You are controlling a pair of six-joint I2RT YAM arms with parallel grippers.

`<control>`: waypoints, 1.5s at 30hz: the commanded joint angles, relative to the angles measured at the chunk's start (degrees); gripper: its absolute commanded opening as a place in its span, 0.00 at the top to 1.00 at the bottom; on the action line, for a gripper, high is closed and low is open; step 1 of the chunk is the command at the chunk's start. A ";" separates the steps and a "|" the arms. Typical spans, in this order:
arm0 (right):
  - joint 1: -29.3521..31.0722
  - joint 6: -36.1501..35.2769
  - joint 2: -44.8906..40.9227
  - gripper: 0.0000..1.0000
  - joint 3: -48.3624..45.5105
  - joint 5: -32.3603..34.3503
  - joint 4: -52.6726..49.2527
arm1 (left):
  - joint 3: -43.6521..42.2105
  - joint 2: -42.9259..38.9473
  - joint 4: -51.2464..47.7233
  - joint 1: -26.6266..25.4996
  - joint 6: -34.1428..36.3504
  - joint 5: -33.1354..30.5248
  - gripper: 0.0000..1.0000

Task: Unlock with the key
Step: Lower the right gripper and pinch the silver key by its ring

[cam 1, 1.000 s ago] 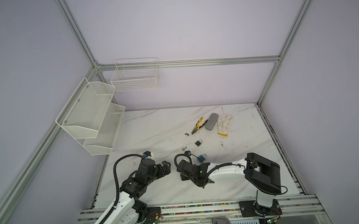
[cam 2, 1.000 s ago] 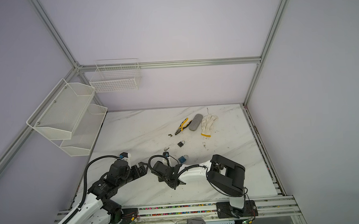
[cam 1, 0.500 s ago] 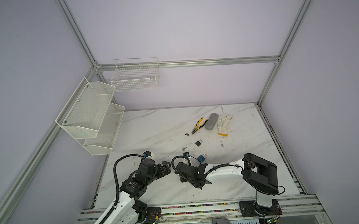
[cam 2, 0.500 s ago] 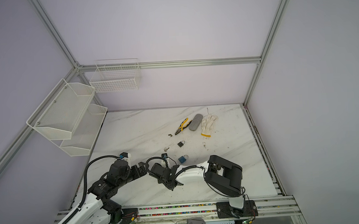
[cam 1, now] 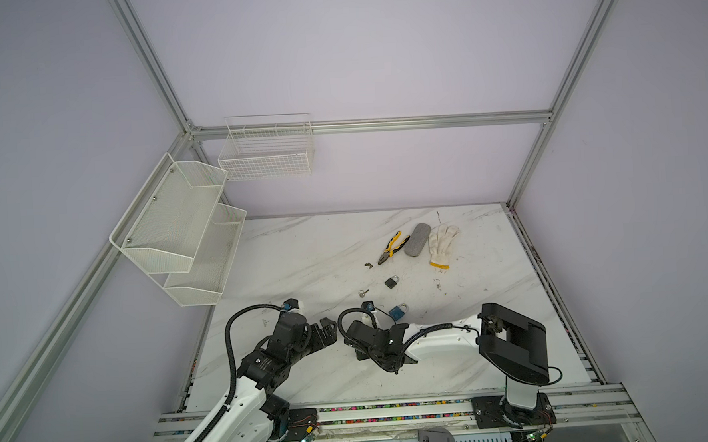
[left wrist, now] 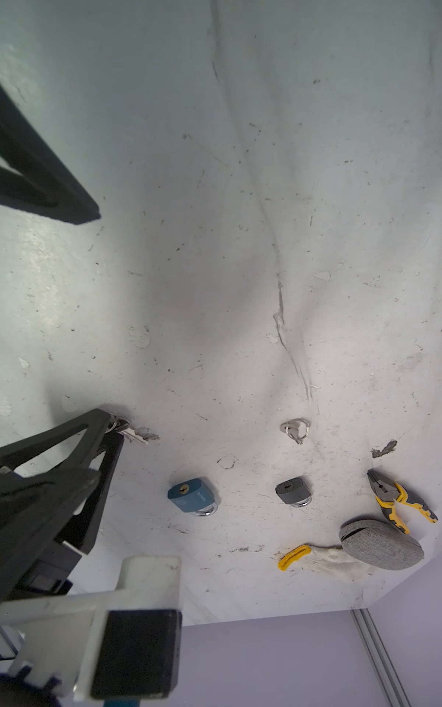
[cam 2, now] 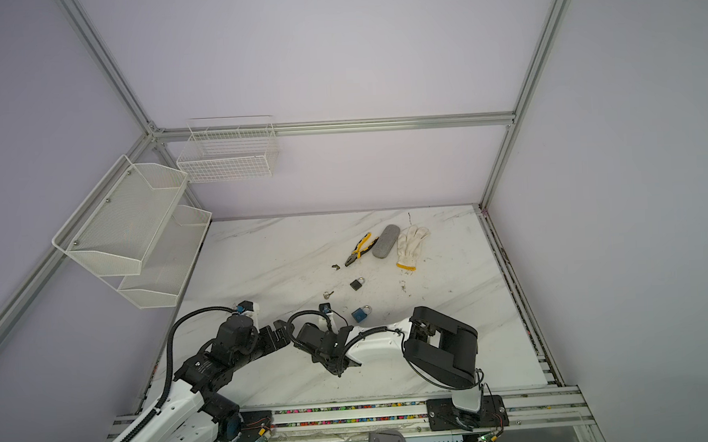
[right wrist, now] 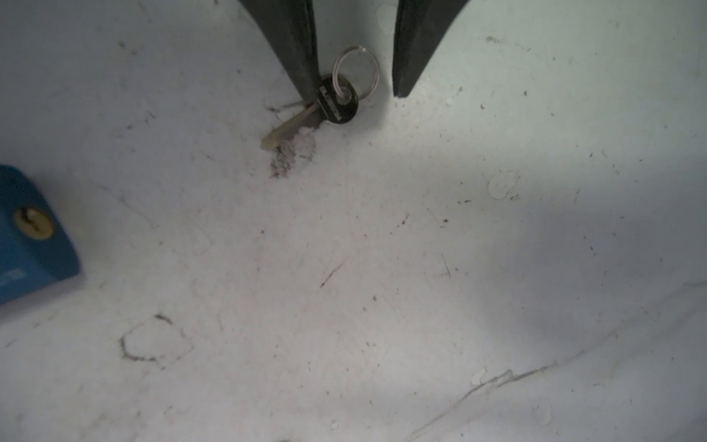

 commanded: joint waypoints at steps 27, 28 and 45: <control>2.74 10.51 2.70 0.53 3.94 6.62 -11.32 | 5.01 0.18 2.19 -0.16 3.28 0.62 0.00; 2.72 10.51 2.81 0.55 3.81 6.44 -11.47 | 5.03 0.26 2.15 -0.15 3.28 0.71 0.00; 2.70 1.41 1.56 0.63 2.99 3.11 -13.81 | 5.75 1.99 3.01 -0.17 2.16 1.28 0.00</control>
